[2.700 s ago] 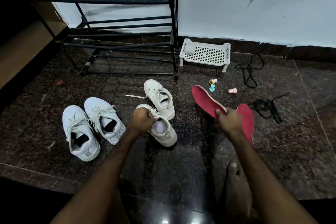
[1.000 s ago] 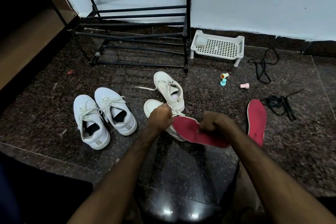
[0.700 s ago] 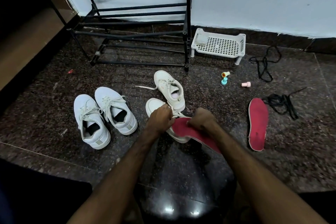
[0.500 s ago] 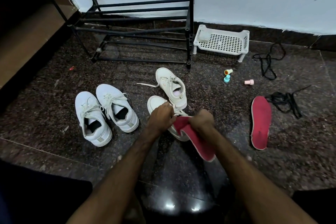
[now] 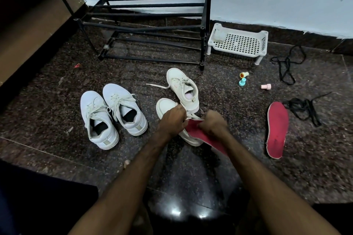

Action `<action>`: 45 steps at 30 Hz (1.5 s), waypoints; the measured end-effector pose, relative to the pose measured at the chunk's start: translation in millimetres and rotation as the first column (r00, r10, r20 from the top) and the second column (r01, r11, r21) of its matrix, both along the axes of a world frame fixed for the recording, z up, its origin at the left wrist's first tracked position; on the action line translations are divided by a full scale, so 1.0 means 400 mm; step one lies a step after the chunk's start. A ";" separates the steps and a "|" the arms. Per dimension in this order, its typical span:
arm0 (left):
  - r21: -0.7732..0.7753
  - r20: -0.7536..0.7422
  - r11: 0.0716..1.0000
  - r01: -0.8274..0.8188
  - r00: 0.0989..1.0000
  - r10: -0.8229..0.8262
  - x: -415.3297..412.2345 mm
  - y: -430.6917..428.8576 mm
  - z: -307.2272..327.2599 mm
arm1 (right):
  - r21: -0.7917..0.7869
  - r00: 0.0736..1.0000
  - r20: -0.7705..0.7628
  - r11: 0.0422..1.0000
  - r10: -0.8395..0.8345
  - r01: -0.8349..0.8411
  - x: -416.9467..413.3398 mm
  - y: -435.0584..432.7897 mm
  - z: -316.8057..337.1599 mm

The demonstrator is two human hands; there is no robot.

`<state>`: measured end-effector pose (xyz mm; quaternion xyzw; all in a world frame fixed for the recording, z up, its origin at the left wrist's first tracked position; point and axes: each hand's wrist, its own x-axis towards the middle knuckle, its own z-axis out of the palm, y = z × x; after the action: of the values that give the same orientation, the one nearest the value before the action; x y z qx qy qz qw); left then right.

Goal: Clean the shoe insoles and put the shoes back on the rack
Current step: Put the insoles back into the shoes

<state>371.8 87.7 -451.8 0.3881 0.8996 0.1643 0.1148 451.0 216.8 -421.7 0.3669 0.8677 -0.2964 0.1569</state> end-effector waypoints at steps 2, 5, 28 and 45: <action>-0.001 0.014 1.000 -0.005 1.000 0.005 0.002 0.002 0.000 | -0.001 0.998 -0.018 0.998 0.061 -0.061 -0.011 -0.013 -0.002; 0.004 0.042 0.999 -0.035 0.998 0.035 0.002 0.004 0.000 | 0.049 0.992 -0.009 0.991 0.129 -0.129 -0.018 -0.020 0.003; 0.023 0.076 0.994 -0.107 0.992 0.105 -0.012 -0.003 0.005 | -0.035 0.916 0.282 0.957 0.286 -0.288 0.009 0.045 0.054; 0.028 0.062 0.996 -0.085 0.995 0.083 -0.010 -0.004 -0.001 | -0.209 0.995 -0.052 0.973 0.090 -0.099 0.010 0.062 0.010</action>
<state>367.8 86.1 -452.3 0.3466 0.9086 0.1944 0.1290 455.2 241.4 -417.8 0.3002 0.8510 -0.3866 0.1902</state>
